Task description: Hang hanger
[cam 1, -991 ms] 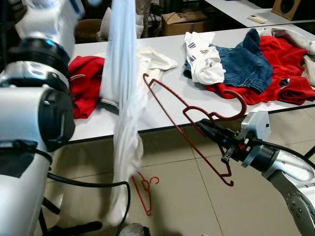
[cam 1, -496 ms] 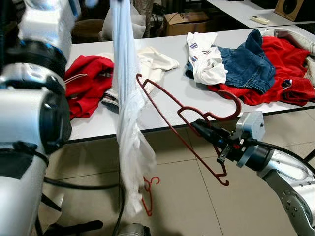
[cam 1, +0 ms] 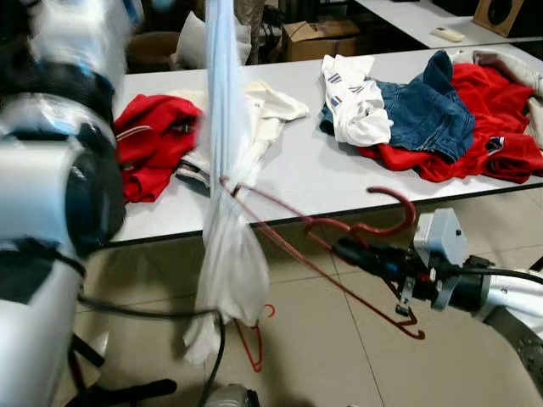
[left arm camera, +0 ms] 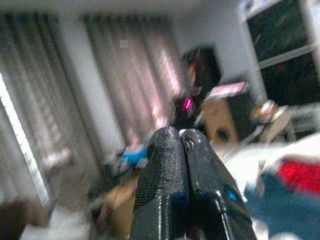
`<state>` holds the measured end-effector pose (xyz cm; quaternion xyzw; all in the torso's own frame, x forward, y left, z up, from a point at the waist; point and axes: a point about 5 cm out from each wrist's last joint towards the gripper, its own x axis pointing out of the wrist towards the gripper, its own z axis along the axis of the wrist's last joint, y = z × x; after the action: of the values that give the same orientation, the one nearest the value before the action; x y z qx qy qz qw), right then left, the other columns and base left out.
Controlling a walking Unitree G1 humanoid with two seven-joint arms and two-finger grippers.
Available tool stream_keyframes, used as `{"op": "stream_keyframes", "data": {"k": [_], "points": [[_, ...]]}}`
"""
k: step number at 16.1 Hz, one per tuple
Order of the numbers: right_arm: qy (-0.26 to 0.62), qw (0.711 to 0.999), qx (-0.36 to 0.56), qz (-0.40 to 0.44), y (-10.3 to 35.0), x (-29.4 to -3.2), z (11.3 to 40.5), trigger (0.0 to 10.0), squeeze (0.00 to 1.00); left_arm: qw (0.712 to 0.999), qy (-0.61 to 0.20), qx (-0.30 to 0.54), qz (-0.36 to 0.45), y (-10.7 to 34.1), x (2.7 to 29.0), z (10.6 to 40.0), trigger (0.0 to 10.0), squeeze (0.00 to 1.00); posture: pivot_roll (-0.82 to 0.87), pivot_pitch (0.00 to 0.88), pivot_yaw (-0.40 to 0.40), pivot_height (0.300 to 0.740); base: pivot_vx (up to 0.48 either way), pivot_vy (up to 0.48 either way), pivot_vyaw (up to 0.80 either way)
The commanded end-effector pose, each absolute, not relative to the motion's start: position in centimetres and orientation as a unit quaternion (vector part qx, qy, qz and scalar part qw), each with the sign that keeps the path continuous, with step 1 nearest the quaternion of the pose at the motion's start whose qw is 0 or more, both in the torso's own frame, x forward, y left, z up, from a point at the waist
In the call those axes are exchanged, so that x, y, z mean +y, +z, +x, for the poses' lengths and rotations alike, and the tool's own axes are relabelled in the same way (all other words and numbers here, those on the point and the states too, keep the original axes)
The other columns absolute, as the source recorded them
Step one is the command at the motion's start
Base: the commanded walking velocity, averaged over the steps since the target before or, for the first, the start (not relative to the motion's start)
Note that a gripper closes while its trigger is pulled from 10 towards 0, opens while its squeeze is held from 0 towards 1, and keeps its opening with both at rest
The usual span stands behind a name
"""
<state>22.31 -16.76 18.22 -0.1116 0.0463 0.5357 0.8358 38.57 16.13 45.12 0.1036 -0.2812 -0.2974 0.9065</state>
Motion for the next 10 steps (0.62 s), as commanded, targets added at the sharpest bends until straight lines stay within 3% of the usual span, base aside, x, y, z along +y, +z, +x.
{"op": "stream_keyframes", "data": {"k": [1, 5, 10], "points": [[0.566, 0.812, 0.049, -0.132, 18.5, -16.5, 22.6, 10.0, 0.00, 0.878, -0.331, -0.328, 0.106, 48.7, 15.9, 36.6, 0.0, 0.00, -0.10, 0.000, 0.042, 0.710, 0.000, 0.000, 0.00], [0.625, 0.749, 0.059, -0.212, 19.2, -15.9, 25.3, 10.0, 0.00, 0.842, -0.413, -0.327, 0.115, 51.7, 15.3, 34.1, 0.0, 0.00, -0.07, 0.000, 0.010, 0.710, 0.000, 0.000, 0.00], [0.661, 0.706, 0.039, -0.250, 21.3, -14.9, 28.2, 10.0, 0.00, 0.812, -0.484, -0.313, 0.090, 52.7, 15.1, 32.4, 0.0, 0.00, -0.04, 0.000, -0.022, 0.710, 0.000, 0.000, 0.00]]}}
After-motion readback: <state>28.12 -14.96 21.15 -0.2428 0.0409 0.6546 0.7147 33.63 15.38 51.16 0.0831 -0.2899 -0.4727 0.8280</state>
